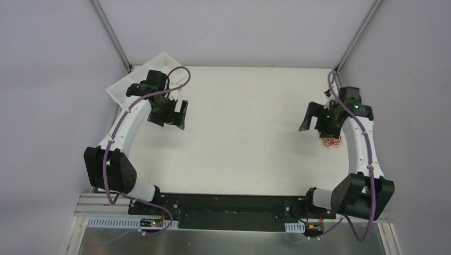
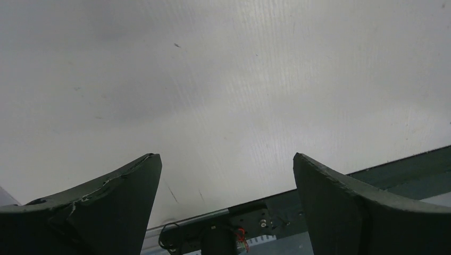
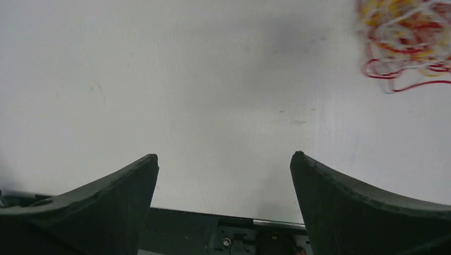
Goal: Untangle the cables
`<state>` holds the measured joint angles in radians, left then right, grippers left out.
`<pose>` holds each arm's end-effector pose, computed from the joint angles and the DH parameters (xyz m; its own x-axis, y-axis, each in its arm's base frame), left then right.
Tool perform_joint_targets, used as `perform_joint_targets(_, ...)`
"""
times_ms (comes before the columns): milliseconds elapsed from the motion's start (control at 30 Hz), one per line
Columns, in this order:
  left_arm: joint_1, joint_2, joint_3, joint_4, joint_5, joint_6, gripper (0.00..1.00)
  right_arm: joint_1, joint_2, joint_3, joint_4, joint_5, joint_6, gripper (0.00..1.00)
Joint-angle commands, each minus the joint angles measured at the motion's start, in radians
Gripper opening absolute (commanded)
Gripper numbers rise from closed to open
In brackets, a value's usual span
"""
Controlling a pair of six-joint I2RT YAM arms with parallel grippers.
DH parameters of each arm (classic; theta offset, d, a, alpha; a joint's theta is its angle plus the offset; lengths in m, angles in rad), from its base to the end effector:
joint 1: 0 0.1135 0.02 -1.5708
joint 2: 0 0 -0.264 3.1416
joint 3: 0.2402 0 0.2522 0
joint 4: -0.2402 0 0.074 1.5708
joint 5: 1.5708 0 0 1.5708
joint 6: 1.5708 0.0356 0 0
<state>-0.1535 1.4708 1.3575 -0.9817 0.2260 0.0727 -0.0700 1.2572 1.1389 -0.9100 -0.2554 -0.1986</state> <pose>0.2889 -0.0528 0.3115 -0.8580 0.2044 -0.4713 0.3136 0.9350 -0.1654 0.2449 -0.0082 0.3024 -0.8252 -0.1335 -0.5488 -0.2297 0.9670 0.1102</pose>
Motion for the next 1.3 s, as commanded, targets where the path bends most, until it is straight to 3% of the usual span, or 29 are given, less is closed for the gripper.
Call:
perform_joint_targets(0, 0.0, -0.065, 0.082, 0.044, -0.179, -0.092, 1.0, -0.226, 0.069, 0.162, -0.111, -0.025, -0.126, 0.99)
perform_joint_targets(200, 0.0, -0.035, 0.116, 0.06, -0.314, -0.118, 1.0, -0.34, 0.232, 0.249, -0.099, 0.169, -0.241, 0.99)
perform_joint_targets(533, 0.0, -0.064, 0.108, 0.086, -0.143, -0.038, 1.0, -0.353, 0.477, 0.199, -0.013, 0.222, -0.233, 0.99)
perform_joint_targets(700, 0.0, -0.108, 0.081, 0.138, -0.11, -0.056, 1.0, -0.336, 0.532, 0.183, 0.048, 0.23, -0.228, 0.82)
perform_joint_targets(767, 0.0, -0.139, 0.058, 0.173, -0.102, -0.068, 1.0, -0.316, 0.561, 0.186, 0.077, 0.248, -0.234, 0.69)
perform_joint_targets(900, 0.0, -0.217, -0.01, 0.283, -0.062, -0.065, 1.0, -0.253, 0.599, 0.222, 0.071, 0.268, -0.24, 0.32)
perform_joint_targets(1000, 0.0, -0.252, -0.073, 0.369, -0.009, -0.042, 1.0, -0.177, 0.549, 0.234, 0.025, 0.136, -0.229, 0.0)
perform_joint_targets(1267, -0.001, -0.185, -0.069, 0.35, 0.285, -0.036, 1.0, 0.234, 0.302, 0.199, -0.069, -0.322, -0.212, 0.0)
